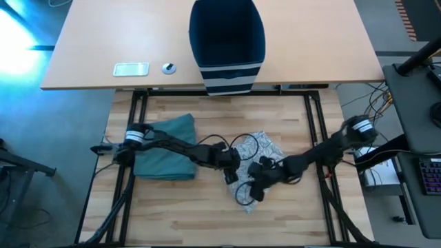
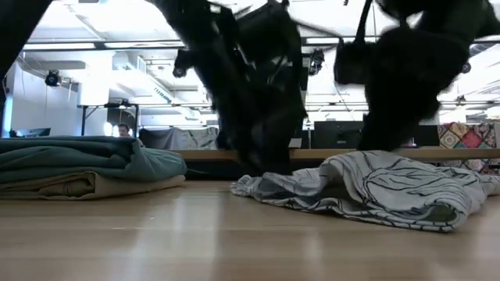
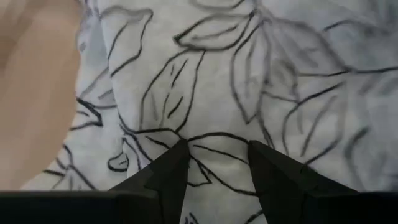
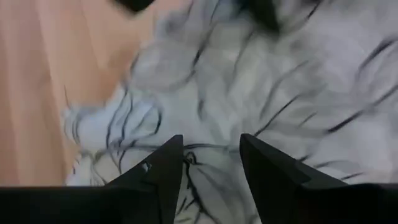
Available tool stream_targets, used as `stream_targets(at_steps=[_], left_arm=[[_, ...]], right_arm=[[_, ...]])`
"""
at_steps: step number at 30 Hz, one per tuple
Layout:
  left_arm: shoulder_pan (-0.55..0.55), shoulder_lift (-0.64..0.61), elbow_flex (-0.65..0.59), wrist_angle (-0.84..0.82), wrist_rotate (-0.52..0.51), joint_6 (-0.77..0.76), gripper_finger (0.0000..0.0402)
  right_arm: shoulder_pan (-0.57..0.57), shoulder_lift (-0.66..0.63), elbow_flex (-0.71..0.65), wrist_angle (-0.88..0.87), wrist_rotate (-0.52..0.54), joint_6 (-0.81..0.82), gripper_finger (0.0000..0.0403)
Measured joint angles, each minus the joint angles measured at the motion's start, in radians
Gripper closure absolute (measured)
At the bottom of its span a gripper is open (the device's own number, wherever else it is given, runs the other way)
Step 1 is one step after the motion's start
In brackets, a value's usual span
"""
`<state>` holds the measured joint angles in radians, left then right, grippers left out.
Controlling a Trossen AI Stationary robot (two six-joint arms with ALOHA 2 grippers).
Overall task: Fold Laundry from Bin
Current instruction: Fold the white shirt
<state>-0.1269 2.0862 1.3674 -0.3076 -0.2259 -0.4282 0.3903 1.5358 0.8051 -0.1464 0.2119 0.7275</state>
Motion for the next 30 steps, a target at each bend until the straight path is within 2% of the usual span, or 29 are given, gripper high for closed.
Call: stream_targets(at_steps=[3,5,12,14,16,19,21,23,26,28,30], left_arm=[[0.01,0.025,-0.02,0.025,0.004,0.011,0.0248],[0.012,0.034,-0.035,0.029,0.019,0.02,0.0248],[0.003,0.032,-0.061,0.022,0.073,0.019,0.0262],[-0.002,0.031,-0.056,0.008,0.076,0.019,0.0268],[-0.008,0.029,-0.047,-0.004,0.081,0.023,0.0273],[-0.01,0.026,-0.033,-0.014,0.094,0.027,0.0278],[-0.01,0.026,-0.028,-0.021,0.099,0.028,0.0279],[-0.01,0.026,-0.023,-0.037,0.103,0.043,0.028],[-0.011,0.025,-0.026,-0.078,0.112,0.072,0.0281],[-0.014,0.024,-0.026,-0.095,0.113,0.081,0.0281],[-0.018,0.024,-0.026,-0.1,0.114,0.085,0.0281]], right_arm=[[0.031,0.091,0.029,-0.018,-0.13,0.033,0.0248],[0.06,0.117,0.054,-0.087,-0.176,0.032,0.0248],[0.105,0.05,0.172,-0.479,-0.191,0.033,0.0248],[0.11,-0.001,0.216,-0.471,-0.166,0.039,0.0248],[0.116,-0.035,0.24,-0.423,-0.097,0.039,0.0248],[0.114,-0.035,0.228,-0.328,0.027,0.034,0.0248],[0.1,-0.001,0.195,-0.251,0.037,0.04,0.0248],[0.095,0.052,0.167,-0.214,0.0,0.072,0.0248],[0.104,0.141,0.139,-0.238,-0.139,0.094,0.0249],[0.116,0.159,0.141,-0.288,-0.278,0.115,0.0252],[0.133,0.153,0.146,-0.325,-0.313,0.132,0.0256]])
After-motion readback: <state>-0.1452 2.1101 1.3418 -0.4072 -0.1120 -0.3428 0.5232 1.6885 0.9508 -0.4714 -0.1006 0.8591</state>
